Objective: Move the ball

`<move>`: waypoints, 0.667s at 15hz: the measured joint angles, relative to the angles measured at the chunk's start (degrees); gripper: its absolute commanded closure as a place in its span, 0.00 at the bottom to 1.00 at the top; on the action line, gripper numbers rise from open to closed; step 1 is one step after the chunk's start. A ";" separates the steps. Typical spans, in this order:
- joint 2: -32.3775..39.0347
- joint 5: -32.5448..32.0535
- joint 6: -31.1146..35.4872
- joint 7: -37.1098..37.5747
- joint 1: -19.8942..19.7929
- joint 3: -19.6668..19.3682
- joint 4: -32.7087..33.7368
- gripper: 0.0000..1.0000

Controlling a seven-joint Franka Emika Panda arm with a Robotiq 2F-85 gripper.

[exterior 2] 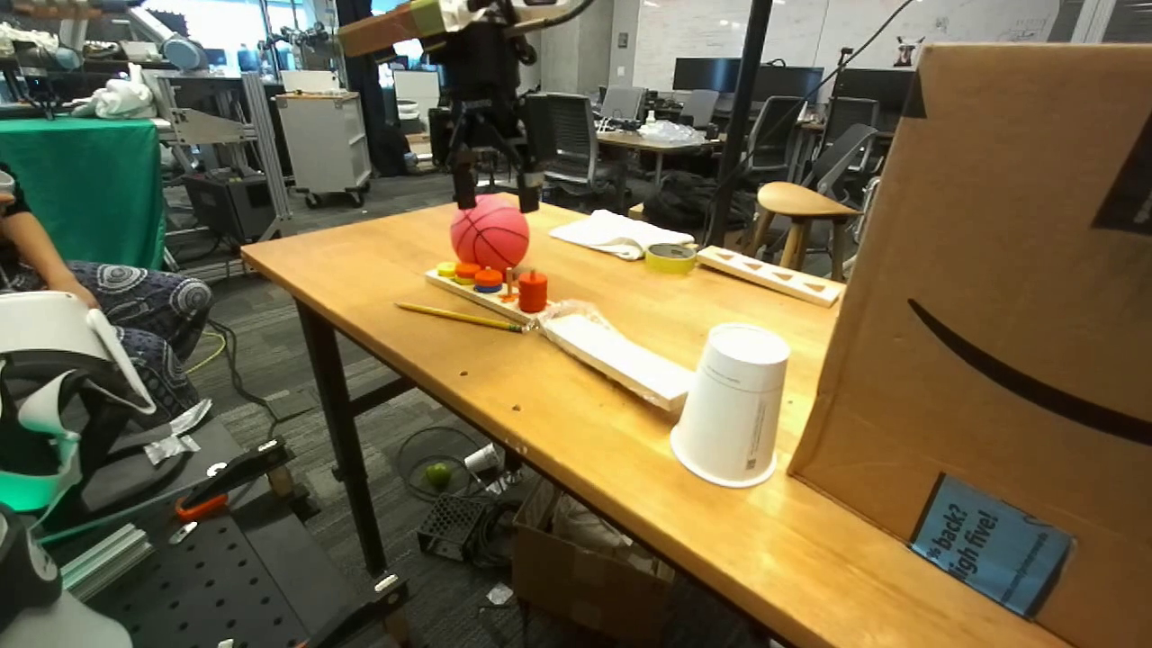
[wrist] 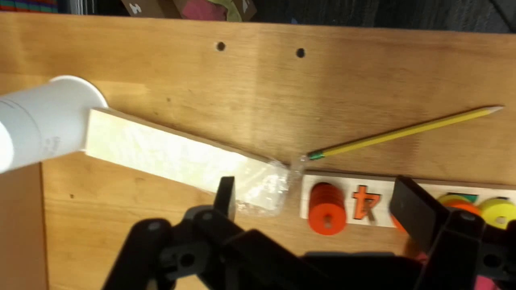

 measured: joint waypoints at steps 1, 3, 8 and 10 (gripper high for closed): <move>0.03 0.42 -0.02 0.59 1.51 1.48 0.30 0.00; 0.42 0.61 -0.06 1.71 4.39 4.58 1.86 0.00; 4.03 1.77 -0.05 2.47 10.19 10.35 8.87 0.00; 6.96 2.86 0.31 2.12 11.89 11.60 12.03 0.00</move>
